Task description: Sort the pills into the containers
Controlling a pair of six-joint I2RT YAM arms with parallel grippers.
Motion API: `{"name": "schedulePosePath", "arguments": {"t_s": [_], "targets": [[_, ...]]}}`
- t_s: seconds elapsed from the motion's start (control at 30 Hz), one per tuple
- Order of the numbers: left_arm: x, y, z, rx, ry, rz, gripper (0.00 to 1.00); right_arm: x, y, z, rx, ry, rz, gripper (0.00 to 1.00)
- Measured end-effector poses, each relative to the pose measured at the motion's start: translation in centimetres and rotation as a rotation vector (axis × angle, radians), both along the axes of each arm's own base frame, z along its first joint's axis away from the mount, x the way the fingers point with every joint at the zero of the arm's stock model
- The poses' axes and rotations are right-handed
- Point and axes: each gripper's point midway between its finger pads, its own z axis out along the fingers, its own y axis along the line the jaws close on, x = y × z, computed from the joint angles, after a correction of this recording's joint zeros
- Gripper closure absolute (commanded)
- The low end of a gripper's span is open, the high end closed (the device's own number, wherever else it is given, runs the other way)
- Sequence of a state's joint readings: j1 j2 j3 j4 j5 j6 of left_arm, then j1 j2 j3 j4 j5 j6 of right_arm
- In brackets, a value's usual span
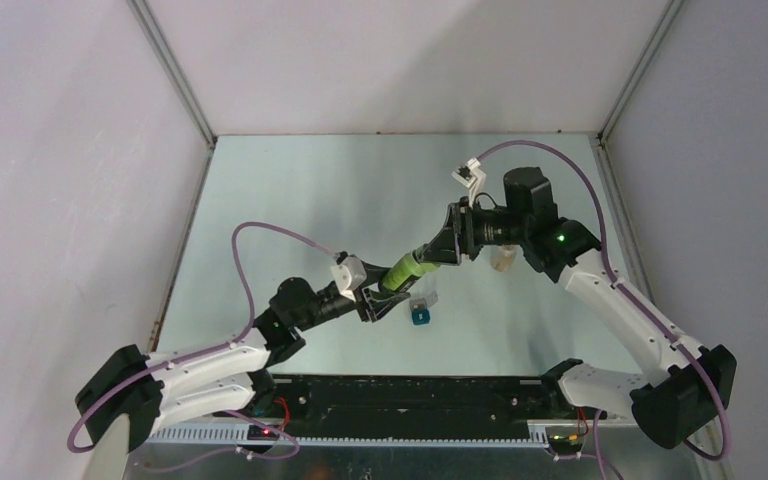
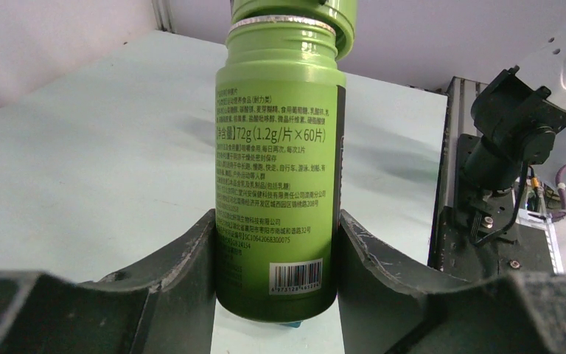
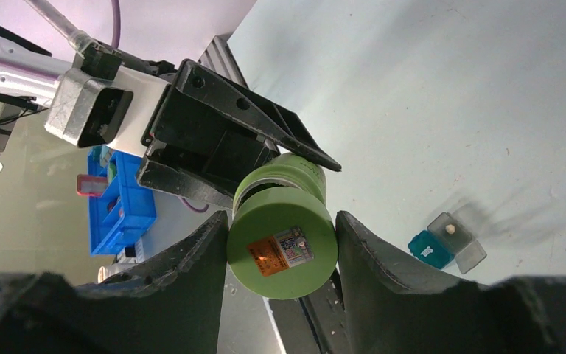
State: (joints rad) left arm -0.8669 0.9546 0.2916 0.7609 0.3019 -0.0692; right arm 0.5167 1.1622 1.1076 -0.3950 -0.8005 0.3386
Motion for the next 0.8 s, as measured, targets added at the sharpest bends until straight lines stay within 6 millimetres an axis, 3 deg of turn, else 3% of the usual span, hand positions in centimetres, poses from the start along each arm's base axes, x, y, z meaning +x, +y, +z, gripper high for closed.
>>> {"name": "schedulePosePath", "arguments": {"t_s": [0.8], "targets": [[-0.8, -0.6, -0.5, 0.058, 0.008, -0.067, 1.0, -1.3, 0.4, -1.1, -0.058, -0.054, 0.077, 0.59]]}}
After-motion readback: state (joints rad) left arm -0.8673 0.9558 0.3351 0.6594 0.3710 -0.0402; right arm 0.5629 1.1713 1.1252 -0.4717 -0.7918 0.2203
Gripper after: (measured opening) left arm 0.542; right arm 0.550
